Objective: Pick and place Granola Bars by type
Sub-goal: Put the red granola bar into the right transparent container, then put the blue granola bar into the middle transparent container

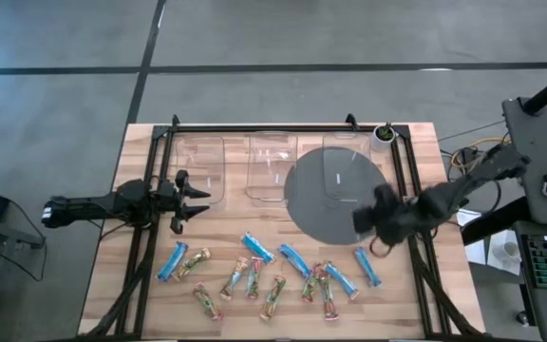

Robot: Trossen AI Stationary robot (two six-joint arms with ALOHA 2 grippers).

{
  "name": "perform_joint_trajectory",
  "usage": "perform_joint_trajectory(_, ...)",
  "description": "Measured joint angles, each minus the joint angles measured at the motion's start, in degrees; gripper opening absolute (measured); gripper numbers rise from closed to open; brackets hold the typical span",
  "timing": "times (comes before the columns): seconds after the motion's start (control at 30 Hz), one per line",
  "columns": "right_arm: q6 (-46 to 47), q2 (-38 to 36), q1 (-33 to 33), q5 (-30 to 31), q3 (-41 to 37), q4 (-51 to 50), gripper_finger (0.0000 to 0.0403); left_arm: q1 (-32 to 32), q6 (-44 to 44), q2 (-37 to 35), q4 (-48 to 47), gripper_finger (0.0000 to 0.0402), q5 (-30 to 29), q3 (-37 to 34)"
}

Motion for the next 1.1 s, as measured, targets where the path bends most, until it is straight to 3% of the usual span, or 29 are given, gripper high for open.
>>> perform_joint_trajectory(0.1, -6.4, 0.5, -8.5, 3.1, 5.8, -8.0, 0.0028, 0.0, 0.0, 0.0, 0.0, 0.0163, 0.0, 0.0)
perform_joint_trajectory(0.27, -28.5, 1.7, -28.3, -8.2, 7.8, -8.6, 0.0029, 0.0, 0.0, 0.0, 0.0, 0.0163, 0.0, 0.0)
perform_joint_trajectory(0.37, -38.6, 2.3, -38.8, -11.5, 6.4, -8.1, 0.0035, 0.0, 0.0, 0.0, 0.0, 0.0163, 0.0, 0.0)
perform_joint_trajectory(0.57, -49.3, 2.1, -52.0, -20.1, 2.9, 1.9, 0.0101, 0.0, 0.0, 0.0, 0.0, 0.0163, 0.0, 0.0)
perform_joint_trajectory(0.8, -53.7, 2.3, -51.7, -22.6, 2.0, 8.2, 0.0204, 0.0, 0.0, 0.0, 0.0, 0.0163, 0.0, 0.0)
perform_joint_trajectory(0.97, -56.5, 1.5, -42.3, -23.0, 2.7, 2.5, 0.0241, 0.0, 0.0, 0.0, 0.0, 0.0163, 0.0, 0.0)
perform_joint_trajectory(1.1, -48.3, 1.7, -30.9, -24.2, 1.7, -7.3, 0.0245, 0.0, 0.0, 0.0, 0.0, 0.0163, 0.0, 0.0)
